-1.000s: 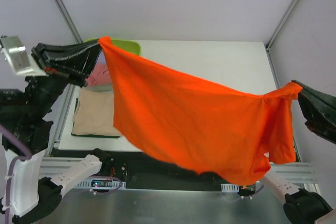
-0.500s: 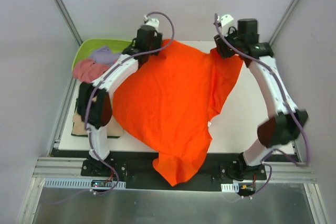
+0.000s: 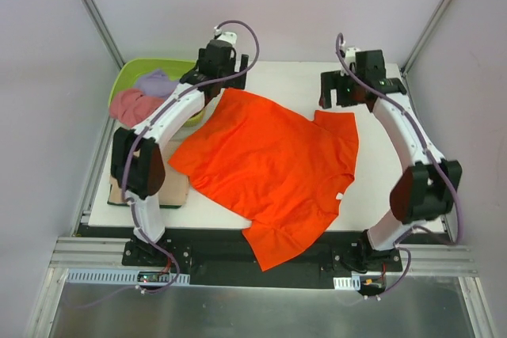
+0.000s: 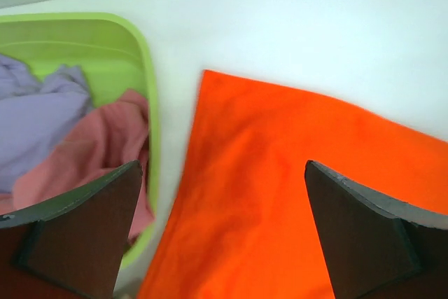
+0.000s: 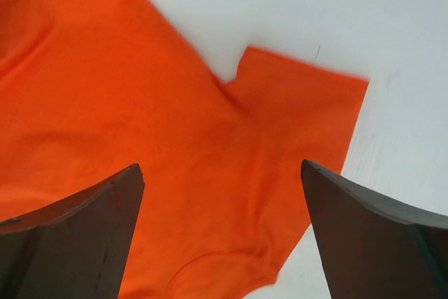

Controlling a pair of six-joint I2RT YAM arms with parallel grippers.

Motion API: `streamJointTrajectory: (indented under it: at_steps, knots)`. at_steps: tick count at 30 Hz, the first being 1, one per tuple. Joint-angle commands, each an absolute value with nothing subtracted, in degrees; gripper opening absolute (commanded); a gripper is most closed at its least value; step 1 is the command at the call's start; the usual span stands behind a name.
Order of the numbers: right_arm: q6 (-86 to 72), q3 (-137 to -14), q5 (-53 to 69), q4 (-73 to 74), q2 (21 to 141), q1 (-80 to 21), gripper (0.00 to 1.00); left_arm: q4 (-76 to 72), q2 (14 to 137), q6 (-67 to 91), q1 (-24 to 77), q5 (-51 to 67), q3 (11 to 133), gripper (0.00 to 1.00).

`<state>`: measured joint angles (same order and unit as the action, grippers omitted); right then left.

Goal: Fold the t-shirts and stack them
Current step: Flatten out the tshirt

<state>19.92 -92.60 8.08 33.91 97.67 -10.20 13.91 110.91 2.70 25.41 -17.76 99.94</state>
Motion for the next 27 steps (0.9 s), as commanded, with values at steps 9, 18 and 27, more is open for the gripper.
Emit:
streamJointTrajectory:
  at_steps: [9, 18, 27]
  knots:
    - [-9.22, -51.79, 8.18, 24.62, 72.78, -25.21, 0.96, 9.33, 92.47, 21.35, 25.31, 9.91, 73.94, 0.99]
    - [-10.64, -49.92, 2.29, 26.1, 84.88, -25.32, 0.96, 4.57, 92.55, 24.17, 25.4, 14.06, 63.46, 0.99]
    - [-7.21, -56.59, 3.34, 28.65, 97.02, -13.28, 0.96, 4.22, 96.5, 23.91, 25.4, 14.33, 66.26, 0.99]
